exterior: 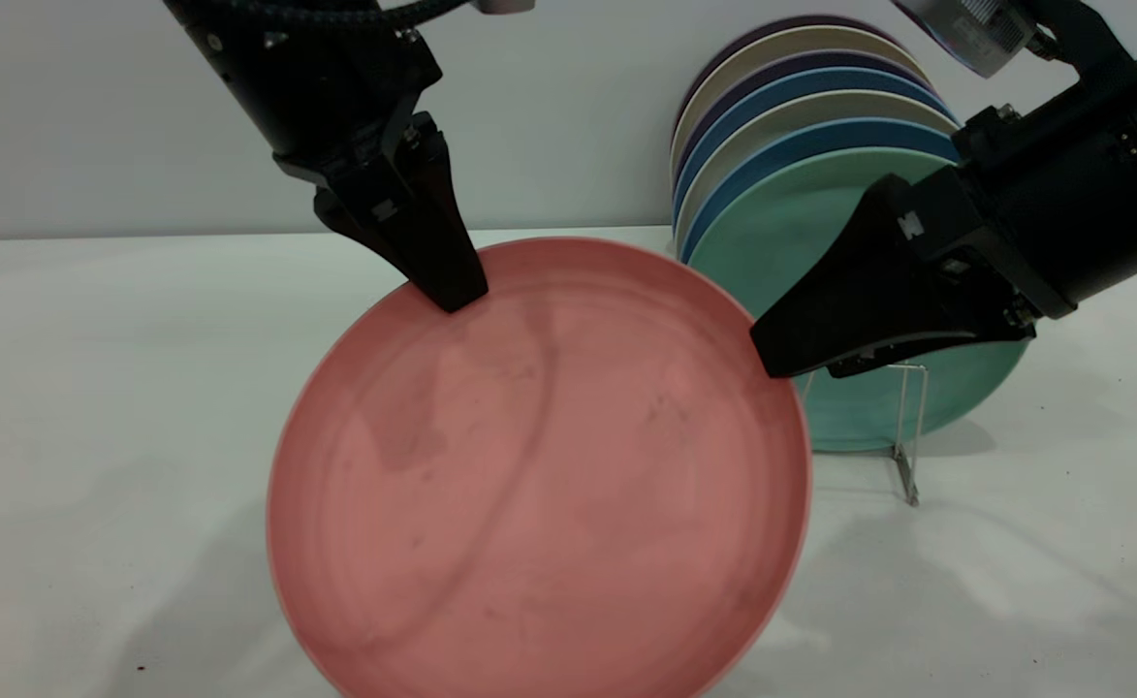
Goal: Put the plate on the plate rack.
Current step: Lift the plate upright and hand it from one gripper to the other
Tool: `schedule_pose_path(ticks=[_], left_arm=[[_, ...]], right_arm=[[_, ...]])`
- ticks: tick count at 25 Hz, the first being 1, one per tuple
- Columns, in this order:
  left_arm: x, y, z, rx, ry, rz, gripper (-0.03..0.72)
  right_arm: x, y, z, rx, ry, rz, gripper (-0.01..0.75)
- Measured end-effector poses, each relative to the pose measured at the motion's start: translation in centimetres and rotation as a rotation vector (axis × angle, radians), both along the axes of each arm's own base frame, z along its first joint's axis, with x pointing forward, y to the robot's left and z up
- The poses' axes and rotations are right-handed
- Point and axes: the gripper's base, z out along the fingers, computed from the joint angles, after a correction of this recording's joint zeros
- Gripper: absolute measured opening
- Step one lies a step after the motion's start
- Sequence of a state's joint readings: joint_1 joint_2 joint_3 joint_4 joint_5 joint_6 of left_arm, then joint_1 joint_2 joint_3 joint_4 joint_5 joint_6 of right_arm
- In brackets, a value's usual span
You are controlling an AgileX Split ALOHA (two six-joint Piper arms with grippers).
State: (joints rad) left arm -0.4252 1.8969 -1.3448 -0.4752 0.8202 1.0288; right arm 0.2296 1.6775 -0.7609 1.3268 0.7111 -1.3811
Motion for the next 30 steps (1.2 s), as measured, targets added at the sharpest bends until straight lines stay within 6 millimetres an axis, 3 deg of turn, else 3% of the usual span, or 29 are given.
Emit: schedule_pose_path(ticks=[9, 17, 21, 26, 30], left_arm=[[0.0, -0.2, 0.1, -0.025, 0.004, 0.016, 0.013], [0.1, -0.2, 0.1, -0.026, -0.001, 0.015, 0.013], [0.1, -0.2, 0.1, -0.026, -0.001, 0.015, 0.013], [0.0, -0.2, 0.1, -0.026, 0.000, 0.013, 0.015], [0.0, -0.2, 0.1, -0.026, 0.002, 0.011, 0.021]], right_arm=[[0.2, 0.5, -0.6, 0.053, 0.029, 0.004, 0.566], [0.2, 4.4, -1.5, 0.052, 0.003, 0.099, 0.538], [0.6, 4.7, -1.6, 0.022, -0.021, 0.073, 0.423], [0.9, 4.4, -1.9, -0.024, -0.045, 0.057, 0.102], [1.0, 4.4, -1.9, -0.039, -0.055, 0.064, 0.086]])
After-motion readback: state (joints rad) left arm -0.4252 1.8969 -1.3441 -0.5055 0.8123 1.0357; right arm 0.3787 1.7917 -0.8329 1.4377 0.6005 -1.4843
